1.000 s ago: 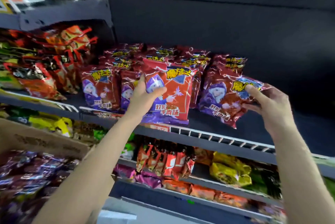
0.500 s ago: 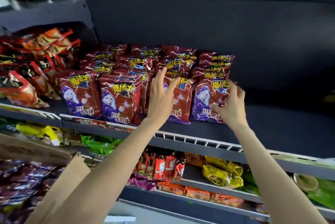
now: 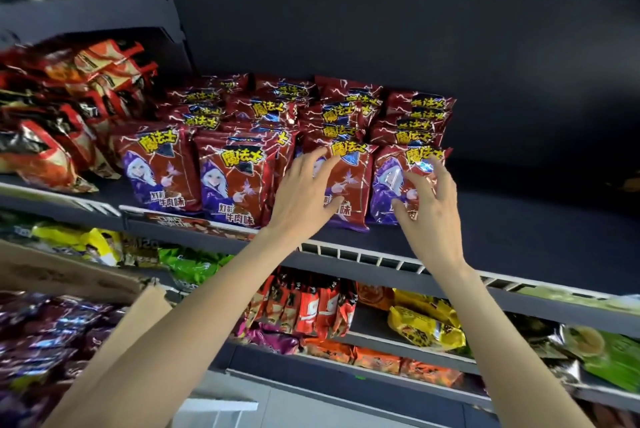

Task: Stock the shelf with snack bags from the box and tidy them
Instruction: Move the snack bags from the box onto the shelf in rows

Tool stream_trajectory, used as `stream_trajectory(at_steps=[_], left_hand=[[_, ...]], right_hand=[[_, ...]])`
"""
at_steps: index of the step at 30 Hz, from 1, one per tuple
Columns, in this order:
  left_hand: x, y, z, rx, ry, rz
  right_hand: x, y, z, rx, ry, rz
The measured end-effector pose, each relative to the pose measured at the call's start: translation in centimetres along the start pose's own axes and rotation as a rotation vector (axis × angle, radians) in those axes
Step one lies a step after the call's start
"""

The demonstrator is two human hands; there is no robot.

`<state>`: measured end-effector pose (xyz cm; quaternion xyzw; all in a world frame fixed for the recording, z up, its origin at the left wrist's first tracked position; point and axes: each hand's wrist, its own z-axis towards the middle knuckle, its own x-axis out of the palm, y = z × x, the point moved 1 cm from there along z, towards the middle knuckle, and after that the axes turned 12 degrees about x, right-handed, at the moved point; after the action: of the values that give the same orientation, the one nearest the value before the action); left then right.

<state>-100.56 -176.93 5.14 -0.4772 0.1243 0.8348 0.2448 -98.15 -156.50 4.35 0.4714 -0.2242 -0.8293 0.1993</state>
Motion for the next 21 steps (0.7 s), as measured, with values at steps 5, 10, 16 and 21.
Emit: stream_trajectory(at_steps=[5, 10, 16, 21], left_hand=[[-6.0, -0.5, -4.7, 0.126, -0.215, -0.116], [-12.4, 4.5, -15.0, 0.186, -0.413, 0.014], [-17.3, 13.5, -30.6, -0.264, -0.068, -0.015], [-16.6, 19.8, -43.6, -0.736, 0.449, -0.032]], right_hand=[[-0.3, 6.4, -4.3, -0.263, 0.137, 0.246], [2.4, 14.1, -8.0, -0.462, 0.440, 0.287], [9.8, 24.0, -12.1, -0.656, 0.754, 0.345], [17.9, 32.0, -16.2, -0.844, 0.998, 0.153]])
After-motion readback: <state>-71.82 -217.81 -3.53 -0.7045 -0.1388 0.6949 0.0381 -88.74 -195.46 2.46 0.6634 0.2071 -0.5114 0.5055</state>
